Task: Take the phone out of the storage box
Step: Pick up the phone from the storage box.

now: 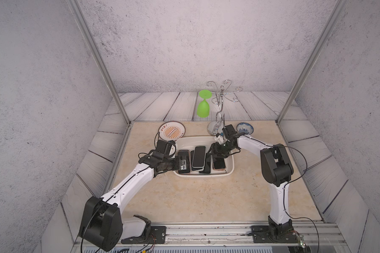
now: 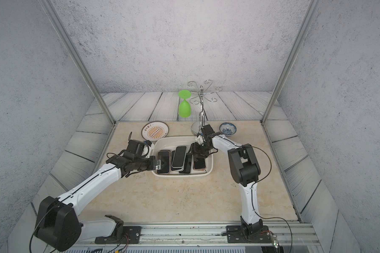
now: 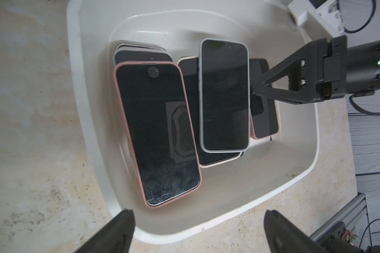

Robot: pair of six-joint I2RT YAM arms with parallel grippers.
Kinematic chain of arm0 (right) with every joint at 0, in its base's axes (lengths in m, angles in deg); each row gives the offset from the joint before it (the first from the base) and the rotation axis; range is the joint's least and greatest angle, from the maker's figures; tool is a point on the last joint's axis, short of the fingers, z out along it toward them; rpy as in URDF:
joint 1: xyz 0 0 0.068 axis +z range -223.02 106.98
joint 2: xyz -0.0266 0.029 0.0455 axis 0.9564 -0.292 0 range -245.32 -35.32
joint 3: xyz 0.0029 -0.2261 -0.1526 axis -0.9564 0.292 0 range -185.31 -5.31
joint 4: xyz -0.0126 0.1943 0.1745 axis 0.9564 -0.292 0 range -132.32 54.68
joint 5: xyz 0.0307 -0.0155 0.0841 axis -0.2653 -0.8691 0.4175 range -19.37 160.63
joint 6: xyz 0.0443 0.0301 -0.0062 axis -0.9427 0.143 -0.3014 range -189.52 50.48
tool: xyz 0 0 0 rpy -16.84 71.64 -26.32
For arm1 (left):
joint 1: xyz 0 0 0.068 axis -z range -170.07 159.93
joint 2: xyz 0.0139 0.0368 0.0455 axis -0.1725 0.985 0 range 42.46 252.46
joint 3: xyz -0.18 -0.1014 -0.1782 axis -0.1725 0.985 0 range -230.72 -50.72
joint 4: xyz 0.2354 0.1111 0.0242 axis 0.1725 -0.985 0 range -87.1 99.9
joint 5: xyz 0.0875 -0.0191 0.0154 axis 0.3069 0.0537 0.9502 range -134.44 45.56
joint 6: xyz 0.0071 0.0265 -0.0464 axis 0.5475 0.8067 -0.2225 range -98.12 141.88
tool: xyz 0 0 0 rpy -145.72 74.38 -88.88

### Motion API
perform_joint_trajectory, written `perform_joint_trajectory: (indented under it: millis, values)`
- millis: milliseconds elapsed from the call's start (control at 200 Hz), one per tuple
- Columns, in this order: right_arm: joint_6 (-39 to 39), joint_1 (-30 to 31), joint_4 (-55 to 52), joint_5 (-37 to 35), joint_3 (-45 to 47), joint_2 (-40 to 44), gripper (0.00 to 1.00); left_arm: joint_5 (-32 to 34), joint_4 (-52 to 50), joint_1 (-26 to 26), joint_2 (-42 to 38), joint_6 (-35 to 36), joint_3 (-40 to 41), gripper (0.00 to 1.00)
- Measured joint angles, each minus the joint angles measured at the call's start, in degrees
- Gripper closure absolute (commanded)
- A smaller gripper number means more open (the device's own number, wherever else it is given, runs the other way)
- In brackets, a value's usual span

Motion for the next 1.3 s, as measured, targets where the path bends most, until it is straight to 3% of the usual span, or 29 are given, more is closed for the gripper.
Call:
perform_joint_trajectory:
  millis: [180,460,836,1301]
  values:
    - [-0.9,1.5,-3.1,-5.3,-0.8,4.9,0.01,0.1,-0.2,0.0,-1.1,0.1,0.0,0.02]
    - [-2.0,9.6,-13.4,-17.6,-14.8,2.2,0.01,3.1,-2.4,0.0,-3.5,0.2,0.0,0.02]
    - [-5.0,16.4,-30.8,-38.1,-42.9,-16.1,0.01,4.0,-4.9,-1.1,-5.6,1.4,-0.9,0.02]
    - [-6.8,22.3,-34.3,-47.4,-52.7,-23.3,0.01,0.5,-5.9,-3.1,-7.1,2.6,-0.9,0.02]
